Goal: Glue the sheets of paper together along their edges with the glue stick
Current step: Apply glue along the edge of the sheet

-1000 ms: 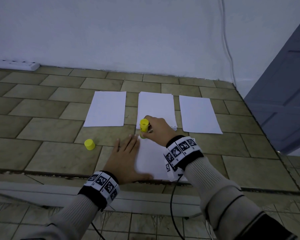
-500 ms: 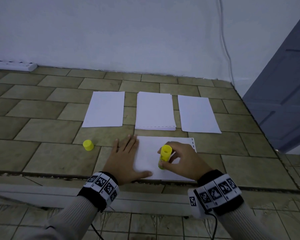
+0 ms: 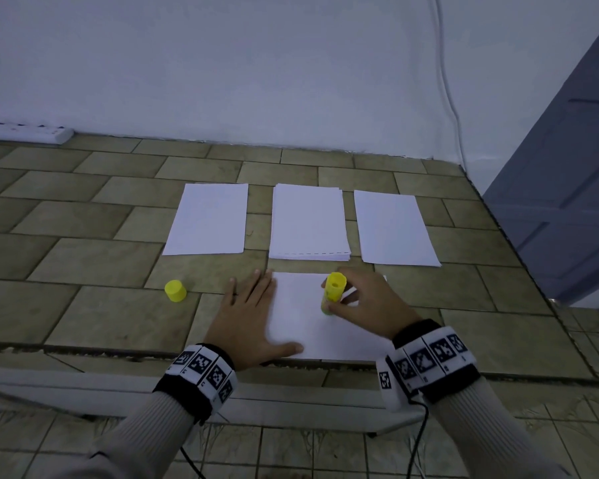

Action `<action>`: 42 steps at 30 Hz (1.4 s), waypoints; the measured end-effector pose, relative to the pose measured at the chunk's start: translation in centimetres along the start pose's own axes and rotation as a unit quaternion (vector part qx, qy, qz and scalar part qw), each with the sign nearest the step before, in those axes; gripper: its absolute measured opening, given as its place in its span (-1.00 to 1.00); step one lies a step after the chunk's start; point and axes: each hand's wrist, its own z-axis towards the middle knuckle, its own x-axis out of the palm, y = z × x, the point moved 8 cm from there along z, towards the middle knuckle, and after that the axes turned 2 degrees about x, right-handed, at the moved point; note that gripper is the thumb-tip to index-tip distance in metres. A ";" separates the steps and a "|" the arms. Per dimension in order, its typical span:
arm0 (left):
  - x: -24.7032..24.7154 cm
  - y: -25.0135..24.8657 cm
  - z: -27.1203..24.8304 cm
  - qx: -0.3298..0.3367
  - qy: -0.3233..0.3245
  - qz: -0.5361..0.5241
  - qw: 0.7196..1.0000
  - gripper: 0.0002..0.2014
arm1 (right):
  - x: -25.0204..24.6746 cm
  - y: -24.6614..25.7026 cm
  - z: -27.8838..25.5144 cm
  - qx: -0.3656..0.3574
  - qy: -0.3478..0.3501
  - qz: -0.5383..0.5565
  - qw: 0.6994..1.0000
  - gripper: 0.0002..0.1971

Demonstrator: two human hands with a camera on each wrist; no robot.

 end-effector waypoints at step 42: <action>0.0 -0.1 -0.1 0.001 0.000 0.009 1.000 0.36 | -5.0 -3.4 -6.3 0.031 -0.057 -0.017 0.998 -0.83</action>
